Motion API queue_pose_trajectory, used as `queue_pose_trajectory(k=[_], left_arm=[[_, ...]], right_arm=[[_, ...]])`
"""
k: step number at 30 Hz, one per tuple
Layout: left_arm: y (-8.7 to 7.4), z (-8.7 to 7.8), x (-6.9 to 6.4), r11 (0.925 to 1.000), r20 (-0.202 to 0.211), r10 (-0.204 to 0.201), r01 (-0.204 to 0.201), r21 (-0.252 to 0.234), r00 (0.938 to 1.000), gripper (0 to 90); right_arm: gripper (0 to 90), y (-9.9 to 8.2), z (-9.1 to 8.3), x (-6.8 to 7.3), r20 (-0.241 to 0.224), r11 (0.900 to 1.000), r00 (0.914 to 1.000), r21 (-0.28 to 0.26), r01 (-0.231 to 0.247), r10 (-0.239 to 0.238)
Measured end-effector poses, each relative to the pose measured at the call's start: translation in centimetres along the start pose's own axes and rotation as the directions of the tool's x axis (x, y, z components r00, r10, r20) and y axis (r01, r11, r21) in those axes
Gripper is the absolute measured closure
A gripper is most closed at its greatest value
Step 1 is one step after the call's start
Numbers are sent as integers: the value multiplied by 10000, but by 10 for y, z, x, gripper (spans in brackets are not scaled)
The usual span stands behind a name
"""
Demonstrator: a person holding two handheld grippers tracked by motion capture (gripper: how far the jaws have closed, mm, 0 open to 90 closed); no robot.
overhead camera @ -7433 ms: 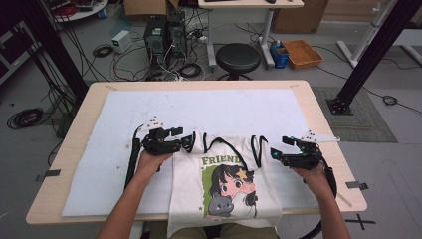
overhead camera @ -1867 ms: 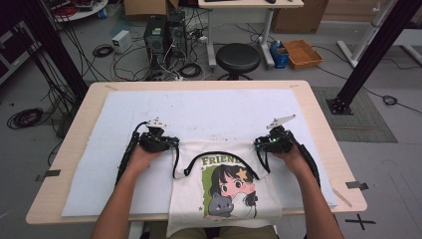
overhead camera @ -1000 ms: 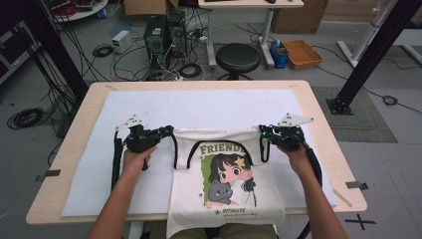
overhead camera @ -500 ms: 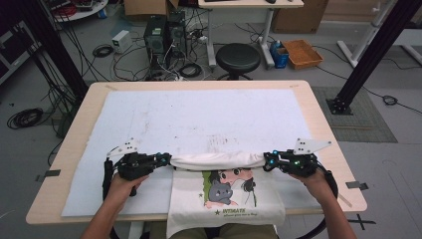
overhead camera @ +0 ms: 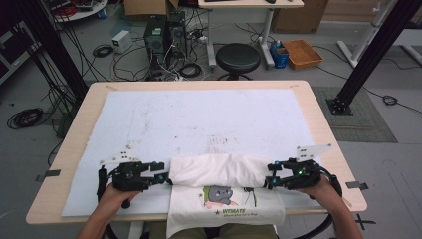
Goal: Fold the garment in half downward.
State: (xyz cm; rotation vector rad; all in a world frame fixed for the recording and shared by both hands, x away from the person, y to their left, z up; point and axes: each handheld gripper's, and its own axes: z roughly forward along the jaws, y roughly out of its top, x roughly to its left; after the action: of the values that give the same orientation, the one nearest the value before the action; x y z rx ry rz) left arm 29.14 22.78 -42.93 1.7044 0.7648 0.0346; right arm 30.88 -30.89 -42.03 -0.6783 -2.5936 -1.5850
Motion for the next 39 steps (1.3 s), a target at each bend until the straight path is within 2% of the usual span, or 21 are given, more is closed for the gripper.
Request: queue_pose_trajectory(k=[1, 2, 3, 5, 6, 8, 9, 10, 13, 16, 20, 21, 23, 24, 26, 27, 30, 32, 34, 36, 39], left_arm=[[5, 0, 3, 10000, -506, -22, 22, -7, 9987, 430], [8, 2, 7, 9999, -885, -48, 57, 108, 9961, 403], [11, 5, 11, 9998, -1380, -7, 35, 200, 9904, 400], [15, 13, 18, 9994, -1850, -91, 151, 311, 9827, 388], [16, 18, 23, 9986, -1986, -140, 237, 468, 9800, 384], [16, 31, 32, 9960, -2206, -346, 518, 728, 9748, 380], [15, 39, 37, 9934, -2160, -473, 687, 924, 9752, 379], [14, 44, 39, 9914, -2169, -508, 755, 1071, 9749, 379], [10, 58, 44, 9822, -2036, -590, 933, 1632, 9773, 379], [10, 58, 45, 9816, -1931, -496, 835, 1716, 9799, 379], [10, 63, 41, 9758, -2050, -207, 644, 2089, 9785, 409], [10, 66, 39, 9703, -2010, 63, 427, 2382, 9796, 466], [10, 72, 30, 9560, -1909, 945, -356, 2911, 9771, 634], [10, 72, 29, 9548, -1799, 995, -431, 2940, 9786, 743], [12, 72, 25, 9522, -2037, 1096, -439, 3024, 9729, 805], [13, 72, 25, 9530, -2057, 1114, -458, 2995, 9723, 814], [14, 69, 27, 9714, -2063, 694, -190, 2367, 9760, 820], [16, 65, 30, 9817, -2159, 576, -160, 1898, 9747, 838], [18, 61, 31, 9858, -2415, 664, -263, 1657, 9681, 863], [19, 59, 36, 9900, -2445, 458, -114, 1403, 9686, 864], [21, 61, 41, 9915, -2579, 350, -11, 1303, 9655, 867]], right_arm=[[424, 2, -5, -3, 308, 9985, 9992, -489, -253, 269], [399, 4, -9, -7, 907, 9956, 9949, -859, -369, 447], [399, 6, -11, -10, 1564, 9927, 9848, -1053, -594, 756], [386, 7, -9, -18, 2880, 9893, 9488, -1011, -1048, 1299], [383, 7, -7, -21, 3084, 9891, 9412, -919, -1146, 1377], [392, 6, 3, -27, 3309, 9895, 9326, -531, -1343, 1444], [392, 6, 9, -29, 3411, 9899, 9297, -209, -1399, 1386], [395, 5, 16, -32, 3414, 9884, 9300, 180, -1509, 1358], [429, 2, 28, -37, 3377, 9808, 9308, 820, -1768, 1395], [545, 0, 34, -39, 3269, 9769, 9380, 1336, -1670, 1156], [669, -3, 33, -39, 3443, 9801, 9346, 1368, -1440, 892], [705, -4, 33, -39, 3480, 9810, 9337, 1354, -1390, 843], [781, -4, 32, -39, 3331, 9825, 9401, 1383, -1250, 727], [801, -4, 33, -37, 3342, 9825, 9403, 1442, -1180, 639], [822, -3, 34, -35, 3365, 9828, 9404, 1515, -1055, 491], [829, -2, 33, -35, 3341, 9833, 9410, 1463, -1081, 537], [838, -1, 32, -37, 3455, 9871, 9367, 1216, -1041, 563], [839, 0, 31, -37, 3573, 9895, 9324, 1058, -980, 541], [840, 3, 32, -38, 3723, 9921, 9272, 948, -818, 409], [842, 6, 32, -37, 3856, 9939, 9223, 881, -664, 275], [846, 11, 32, -43, 4095, 9968, 9117, 544, -590, 316]])
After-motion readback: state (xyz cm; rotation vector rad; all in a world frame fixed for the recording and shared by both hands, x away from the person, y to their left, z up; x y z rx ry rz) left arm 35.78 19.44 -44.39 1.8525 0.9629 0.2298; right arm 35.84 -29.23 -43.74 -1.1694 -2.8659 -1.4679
